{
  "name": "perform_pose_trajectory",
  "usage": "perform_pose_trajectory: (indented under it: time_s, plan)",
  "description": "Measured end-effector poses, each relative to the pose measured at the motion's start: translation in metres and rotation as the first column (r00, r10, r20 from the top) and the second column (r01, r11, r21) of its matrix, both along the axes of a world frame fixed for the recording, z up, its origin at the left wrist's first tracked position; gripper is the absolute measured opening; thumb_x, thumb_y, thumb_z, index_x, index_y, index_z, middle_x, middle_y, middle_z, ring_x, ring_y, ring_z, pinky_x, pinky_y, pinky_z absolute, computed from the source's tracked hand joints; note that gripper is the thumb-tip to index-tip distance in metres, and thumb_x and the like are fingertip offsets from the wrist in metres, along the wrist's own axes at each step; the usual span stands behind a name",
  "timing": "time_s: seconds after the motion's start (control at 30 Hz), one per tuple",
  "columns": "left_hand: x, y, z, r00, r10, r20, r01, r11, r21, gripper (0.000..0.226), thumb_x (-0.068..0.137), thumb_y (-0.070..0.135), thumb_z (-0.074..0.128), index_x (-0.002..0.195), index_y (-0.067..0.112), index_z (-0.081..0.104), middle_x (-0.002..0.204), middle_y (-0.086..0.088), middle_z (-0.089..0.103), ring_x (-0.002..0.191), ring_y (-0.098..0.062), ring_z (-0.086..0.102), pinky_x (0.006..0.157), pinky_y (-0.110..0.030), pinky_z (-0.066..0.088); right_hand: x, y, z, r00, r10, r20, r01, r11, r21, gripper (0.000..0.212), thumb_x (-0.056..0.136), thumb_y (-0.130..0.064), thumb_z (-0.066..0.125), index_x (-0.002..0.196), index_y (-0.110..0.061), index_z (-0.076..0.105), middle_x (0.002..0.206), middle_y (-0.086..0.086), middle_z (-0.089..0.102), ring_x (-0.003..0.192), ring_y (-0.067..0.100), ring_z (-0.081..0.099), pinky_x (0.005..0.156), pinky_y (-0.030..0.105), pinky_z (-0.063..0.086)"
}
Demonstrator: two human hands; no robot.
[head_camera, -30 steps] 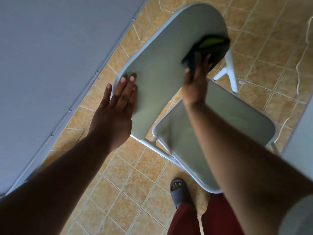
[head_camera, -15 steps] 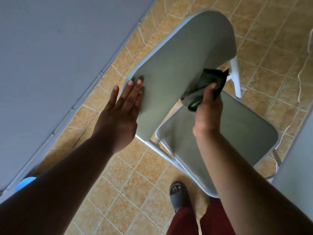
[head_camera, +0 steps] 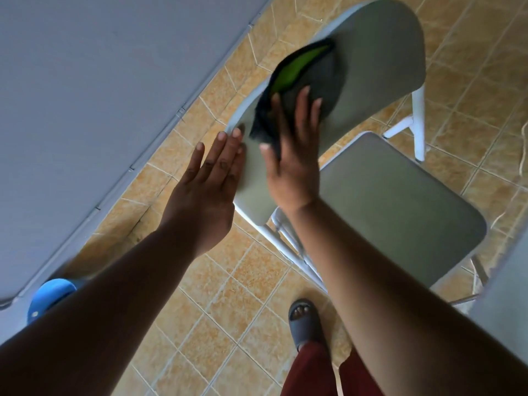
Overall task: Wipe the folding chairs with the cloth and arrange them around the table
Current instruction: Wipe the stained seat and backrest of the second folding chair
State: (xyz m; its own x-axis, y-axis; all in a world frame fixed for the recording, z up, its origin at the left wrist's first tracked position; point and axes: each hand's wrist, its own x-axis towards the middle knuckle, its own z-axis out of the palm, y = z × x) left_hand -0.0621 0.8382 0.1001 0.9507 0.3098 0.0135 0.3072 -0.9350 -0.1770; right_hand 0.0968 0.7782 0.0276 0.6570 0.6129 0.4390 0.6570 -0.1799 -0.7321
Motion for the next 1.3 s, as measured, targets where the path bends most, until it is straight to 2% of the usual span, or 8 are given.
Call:
perform_pose_trajectory:
  time_s: [0.1,0.27,0.57,0.67,0.9,1.1,1.2,1.3]
  plan:
    - [-0.011,-0.003,-0.005,0.999,0.027,-0.017,-0.027,1.000,-0.011,0.072,0.084,0.001,0.056,0.148,-0.004,0.025,0.161,-0.022,0.002,0.150,-0.035,0.002,0.121,-0.053,0.012,-0.053,-0.017,-0.012,0.992,0.130,0.007,-0.130,0.991,-0.012,0.055,0.092,-0.022,0.052,0.143,-0.006,0.040,0.153,0.030,0.020,0.143,0.047,0.006,0.112,0.060,0.019]
    - [-0.025,-0.016,-0.016,0.990,0.124,-0.066,-0.128,0.991,-0.050,0.089,0.086,0.007,0.056,0.154,0.005,-0.001,0.163,-0.011,-0.013,0.151,-0.028,-0.008,0.123,-0.048,0.006,-0.076,-0.041,-0.033,0.970,0.243,-0.011,-0.243,0.967,-0.077,0.056,0.090,-0.008,0.059,0.142,-0.003,0.040,0.152,0.026,0.024,0.144,0.044,0.009,0.112,0.059,0.022]
    - [-0.036,-0.049,-0.044,0.977,0.167,-0.133,-0.181,0.979,-0.097,0.081,0.087,0.009,0.052,0.153,0.000,0.006,0.163,-0.013,-0.008,0.151,-0.029,-0.007,0.122,-0.050,0.007,-0.078,-0.093,-0.066,0.919,0.393,0.024,-0.379,0.899,-0.221,0.045,0.097,-0.005,0.029,0.139,-0.004,0.046,0.150,0.016,0.037,0.144,0.034,0.023,0.112,0.046,0.033]
    - [-0.041,-0.069,-0.060,0.970,0.177,-0.168,-0.198,0.973,-0.116,0.077,0.086,0.006,0.044,0.153,-0.002,0.005,0.163,-0.018,-0.005,0.150,-0.033,-0.004,0.121,-0.052,0.010,-0.080,-0.125,-0.085,0.903,0.428,-0.048,-0.419,0.848,-0.325,0.051,0.086,0.006,0.050,0.136,-0.005,0.051,0.146,0.015,0.044,0.140,0.031,0.034,0.105,0.043,0.043]
    - [-0.034,-0.134,-0.107,0.979,0.040,-0.199,-0.094,0.958,-0.271,0.076,0.082,0.006,0.042,0.151,-0.002,0.012,0.161,-0.022,0.008,0.150,-0.036,0.007,0.120,-0.053,0.019,-0.083,-0.212,-0.095,0.913,0.345,-0.219,-0.409,0.780,-0.475,0.063,0.073,0.009,0.067,0.133,-0.008,0.055,0.143,0.013,0.048,0.132,0.027,0.046,0.097,0.036,0.049]
    - [-0.008,-0.185,-0.130,0.968,-0.141,-0.209,0.054,0.925,-0.375,0.067,0.082,0.016,0.023,0.144,-0.008,0.036,0.157,-0.025,0.024,0.148,-0.036,0.016,0.120,-0.049,0.014,-0.065,-0.286,-0.081,0.937,0.232,-0.261,-0.342,0.762,-0.550,0.065,0.073,0.003,0.071,0.134,-0.009,0.052,0.144,0.013,0.047,0.134,0.029,0.042,0.098,0.045,0.050]
    - [0.007,-0.214,-0.130,0.953,-0.222,-0.207,0.130,0.915,-0.383,0.068,0.080,0.017,0.027,0.143,-0.009,0.036,0.157,-0.026,0.023,0.147,-0.037,0.019,0.118,-0.049,0.016,-0.052,-0.328,-0.073,0.955,0.163,-0.246,-0.281,0.761,-0.585,0.067,0.075,0.001,0.072,0.137,-0.012,0.049,0.147,0.010,0.044,0.136,0.028,0.040,0.097,0.045,0.051]
    - [0.024,-0.251,-0.135,0.936,-0.307,-0.173,0.219,0.892,-0.395,0.068,0.080,0.009,0.045,0.144,-0.009,0.033,0.158,-0.025,0.019,0.147,-0.038,0.017,0.118,-0.049,0.014,-0.038,-0.380,-0.071,0.975,0.089,-0.202,-0.199,0.754,-0.627,0.070,0.076,0.001,0.072,0.139,-0.016,0.047,0.149,0.005,0.041,0.140,0.024,0.033,0.101,0.041,0.048]
